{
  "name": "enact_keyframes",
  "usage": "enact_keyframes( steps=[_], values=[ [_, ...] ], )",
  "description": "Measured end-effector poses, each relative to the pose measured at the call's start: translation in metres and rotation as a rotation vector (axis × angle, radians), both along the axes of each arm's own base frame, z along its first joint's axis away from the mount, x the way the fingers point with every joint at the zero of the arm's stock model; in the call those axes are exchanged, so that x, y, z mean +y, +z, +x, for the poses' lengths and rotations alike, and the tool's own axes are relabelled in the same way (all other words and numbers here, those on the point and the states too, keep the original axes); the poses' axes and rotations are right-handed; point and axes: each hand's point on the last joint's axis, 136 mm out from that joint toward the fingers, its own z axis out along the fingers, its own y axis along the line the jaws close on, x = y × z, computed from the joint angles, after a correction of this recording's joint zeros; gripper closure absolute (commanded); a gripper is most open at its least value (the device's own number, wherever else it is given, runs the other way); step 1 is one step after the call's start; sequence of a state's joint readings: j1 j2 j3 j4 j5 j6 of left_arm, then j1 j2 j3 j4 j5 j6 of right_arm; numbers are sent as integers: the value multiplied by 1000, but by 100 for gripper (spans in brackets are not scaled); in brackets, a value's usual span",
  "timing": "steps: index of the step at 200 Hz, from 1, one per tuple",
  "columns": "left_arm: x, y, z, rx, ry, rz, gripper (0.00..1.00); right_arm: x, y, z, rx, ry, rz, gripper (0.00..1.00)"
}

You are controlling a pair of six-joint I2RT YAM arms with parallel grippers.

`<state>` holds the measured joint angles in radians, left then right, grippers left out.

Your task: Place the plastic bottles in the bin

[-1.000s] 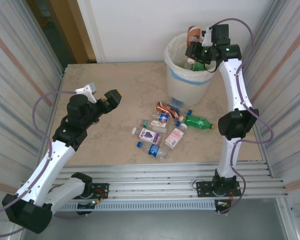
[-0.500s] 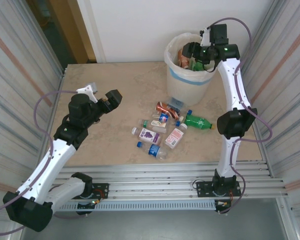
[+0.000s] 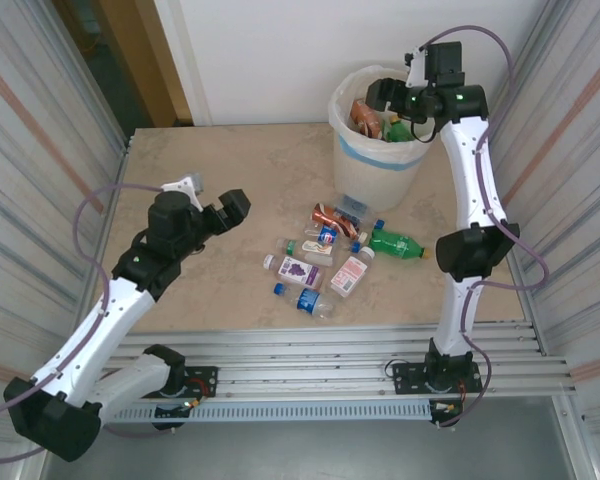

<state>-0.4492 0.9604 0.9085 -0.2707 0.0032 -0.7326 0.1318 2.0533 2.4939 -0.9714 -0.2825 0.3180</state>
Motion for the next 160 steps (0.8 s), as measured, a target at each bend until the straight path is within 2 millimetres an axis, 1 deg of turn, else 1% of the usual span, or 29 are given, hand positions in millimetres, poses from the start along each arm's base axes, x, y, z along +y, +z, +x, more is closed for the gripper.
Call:
enact_keyframes(
  steps=[25, 40, 47, 62, 75, 88, 114, 124, 137, 160],
  values=[
    [-9, -18, -8, 55, -5, 54, 1, -8, 23, -20, -40, -26, -48, 4],
    [-15, -29, -14, 90, -1, 79, 1, -13, 34, -38, -59, -47, -84, 0],
    [-18, -33, -17, 104, 0, 89, 1, -15, 36, -47, -59, -57, -99, 2],
    [-24, -42, -26, 133, 0, 104, 1, -19, 35, -67, -47, -80, -136, 2],
    [-31, -52, -35, 160, -3, 113, 1, -23, 26, -86, -22, -100, -173, 2],
    [-37, -66, -45, 193, -8, 118, 1, -26, 11, -103, 10, -114, -205, 2],
    [-49, -97, -65, 274, -18, 138, 1, -38, -31, -135, 91, -142, -254, 2],
    [-54, -107, -72, 299, -24, 147, 1, -43, -48, -146, 124, -151, -270, 2],
    [-63, -118, -82, 327, -35, 150, 1, -48, -64, -157, 155, -169, -278, 2],
    [-76, -134, -97, 365, -50, 151, 1, -54, -87, -177, 201, -177, -290, 2]
  ],
)
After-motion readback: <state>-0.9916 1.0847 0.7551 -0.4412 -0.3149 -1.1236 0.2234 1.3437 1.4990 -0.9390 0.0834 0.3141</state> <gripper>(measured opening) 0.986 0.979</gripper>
